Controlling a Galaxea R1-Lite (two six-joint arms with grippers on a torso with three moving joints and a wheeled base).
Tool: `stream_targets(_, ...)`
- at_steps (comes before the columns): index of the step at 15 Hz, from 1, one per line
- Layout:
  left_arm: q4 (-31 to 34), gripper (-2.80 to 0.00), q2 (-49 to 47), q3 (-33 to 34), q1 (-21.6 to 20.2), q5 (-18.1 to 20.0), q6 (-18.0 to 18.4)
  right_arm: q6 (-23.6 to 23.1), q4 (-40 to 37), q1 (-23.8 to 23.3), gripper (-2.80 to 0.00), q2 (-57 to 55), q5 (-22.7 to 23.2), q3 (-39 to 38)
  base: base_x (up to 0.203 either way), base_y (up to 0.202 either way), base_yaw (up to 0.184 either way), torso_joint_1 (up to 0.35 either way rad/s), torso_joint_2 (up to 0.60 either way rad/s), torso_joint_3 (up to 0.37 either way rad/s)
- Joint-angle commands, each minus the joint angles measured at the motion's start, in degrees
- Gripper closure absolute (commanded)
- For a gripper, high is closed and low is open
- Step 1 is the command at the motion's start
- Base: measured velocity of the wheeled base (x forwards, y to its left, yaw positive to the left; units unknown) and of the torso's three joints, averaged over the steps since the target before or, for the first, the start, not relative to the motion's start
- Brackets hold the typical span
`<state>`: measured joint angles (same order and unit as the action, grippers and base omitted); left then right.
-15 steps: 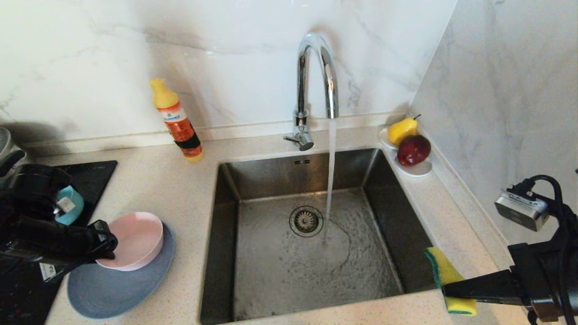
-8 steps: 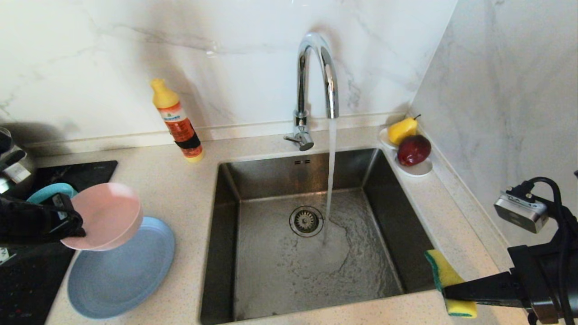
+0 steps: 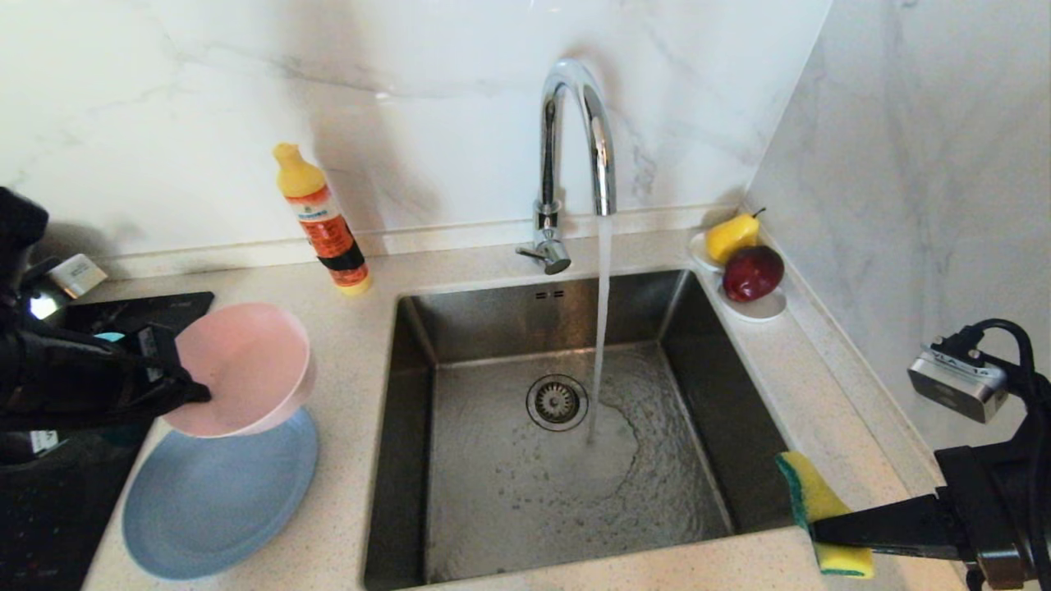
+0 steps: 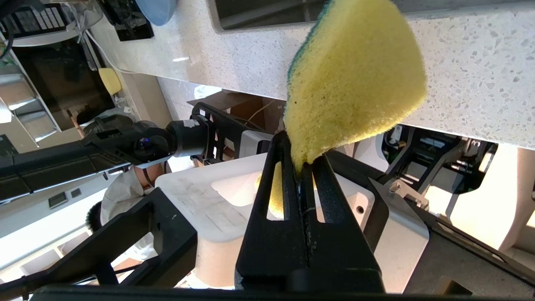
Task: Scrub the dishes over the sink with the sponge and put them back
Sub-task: Wash the bowl
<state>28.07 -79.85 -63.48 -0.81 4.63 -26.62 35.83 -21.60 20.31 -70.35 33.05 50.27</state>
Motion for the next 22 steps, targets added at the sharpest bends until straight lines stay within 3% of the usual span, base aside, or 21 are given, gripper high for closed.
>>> stream_targets(1, -0.13, 0.00, -3.42, -1.47, 11.24, -4.52, -2.83, 0.21, -0.11, -0.01, 0.00, 0.96, 0.09, 0.19, 0.000, 0.000, 0.000, 0.000, 0.00, 0.000)
stream_targets(3, -0.26, 0.00, -9.25, -3.60, 20.17, -9.17, -6.72, 0.36, -0.11, -0.01, 0.00, 3.09, -0.01, 0.30, 0.000, 0.000, 0.000, 0.000, 0.00, 0.000)
stream_targets(5, -0.17, 0.00, -15.24, -8.49, 27.22, -11.52, -10.27, 0.81, -0.27, -0.01, 0.00, 5.60, -0.21, -0.58, 0.000, 0.000, 0.000, 0.000, 0.00, 0.000)
stream_targets(8, 0.07, 0.00, -24.02, -15.67, 33.69, -13.19, -14.89, 0.56, -0.55, -0.01, 0.00, 8.30, -0.53, -2.37, 0.000, 0.000, 0.000, 0.000, 0.00, 0.000)
stream_targets(14, 0.21, 0.00, -39.26, -31.99, 36.36, -15.39, -20.23, 0.38, -0.11, -0.89, 0.00, 7.36, -0.53, -2.20, 0.000, 0.000, 0.000, 0.000, 0.00, 0.000)
stream_targets(18, 1.95, 0.00, -46.26, -42.53, 36.86, -15.38, -21.53, 0.21, -0.11, -1.35, 0.00, 7.16, -0.62, -2.73, 0.000, 0.000, 0.000, 0.000, 0.00, 0.000)
stream_targets(22, 1.39, 0.00, -50.44, -47.62, 38.25, -15.36, -22.68, 0.29, -0.11, -1.68, 0.00, 7.34, -0.62, -2.20, 0.000, 0.000, 0.000, 0.000, 0.00, 0.000)
